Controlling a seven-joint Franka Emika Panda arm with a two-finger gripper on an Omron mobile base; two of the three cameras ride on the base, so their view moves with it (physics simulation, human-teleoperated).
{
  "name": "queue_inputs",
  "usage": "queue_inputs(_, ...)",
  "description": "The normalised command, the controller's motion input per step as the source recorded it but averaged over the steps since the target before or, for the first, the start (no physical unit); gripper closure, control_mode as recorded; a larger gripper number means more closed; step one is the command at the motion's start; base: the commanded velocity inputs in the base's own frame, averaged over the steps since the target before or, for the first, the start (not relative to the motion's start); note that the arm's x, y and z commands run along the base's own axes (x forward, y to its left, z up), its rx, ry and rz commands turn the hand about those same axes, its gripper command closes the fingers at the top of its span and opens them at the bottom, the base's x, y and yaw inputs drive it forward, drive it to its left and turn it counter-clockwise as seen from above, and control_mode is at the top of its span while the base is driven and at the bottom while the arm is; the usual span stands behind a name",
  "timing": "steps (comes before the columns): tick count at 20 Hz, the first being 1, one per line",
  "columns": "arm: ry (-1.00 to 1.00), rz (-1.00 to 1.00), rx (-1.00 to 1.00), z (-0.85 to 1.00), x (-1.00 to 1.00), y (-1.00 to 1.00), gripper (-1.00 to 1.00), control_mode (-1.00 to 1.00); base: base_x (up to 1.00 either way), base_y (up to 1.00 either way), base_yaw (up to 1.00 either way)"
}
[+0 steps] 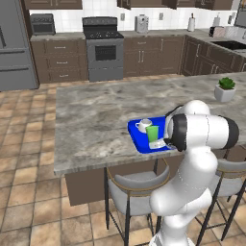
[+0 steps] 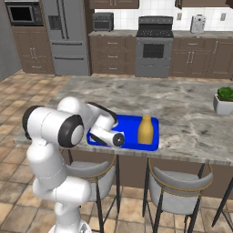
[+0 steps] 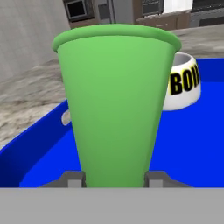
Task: There is a tray on the dining counter. Grab the cup, mug, and pitcher and place them on the tray. The pitcher may be placed next to the tray if it cannot fit the tray.
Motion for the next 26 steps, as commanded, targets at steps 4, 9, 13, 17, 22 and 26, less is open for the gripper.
queue_inputs(4, 0.00, 0.00, 0.00, -0.09, 0.11, -0.06, 1.00, -1.00, 0.00, 0.00, 0.00)
queue_inputs(9, 0.00, 0.00, 0.00, -0.10, 0.13, -0.04, 1.00, -1.00, 0.00, 0.00, 0.00)
queue_inputs(13, 0.00, 0.00, 0.00, -0.18, 0.14, -0.01, 1.00, -1.00, 0.00, 0.00, 0.00)
queue_inputs(17, -0.02, 0.00, 0.00, -0.21, 0.17, 0.00, 1.00, -1.00, 0.00, 0.00, 0.00)
queue_inputs(22, -0.08, 0.00, 0.00, -0.25, 0.09, 0.00, 1.00, -1.00, 0.00, 0.00, 0.00)
queue_inputs(26, -0.12, 0.00, 0.00, -0.27, 0.00, 0.00, 1.00, -1.00, 0.00, 0.00, 0.00)
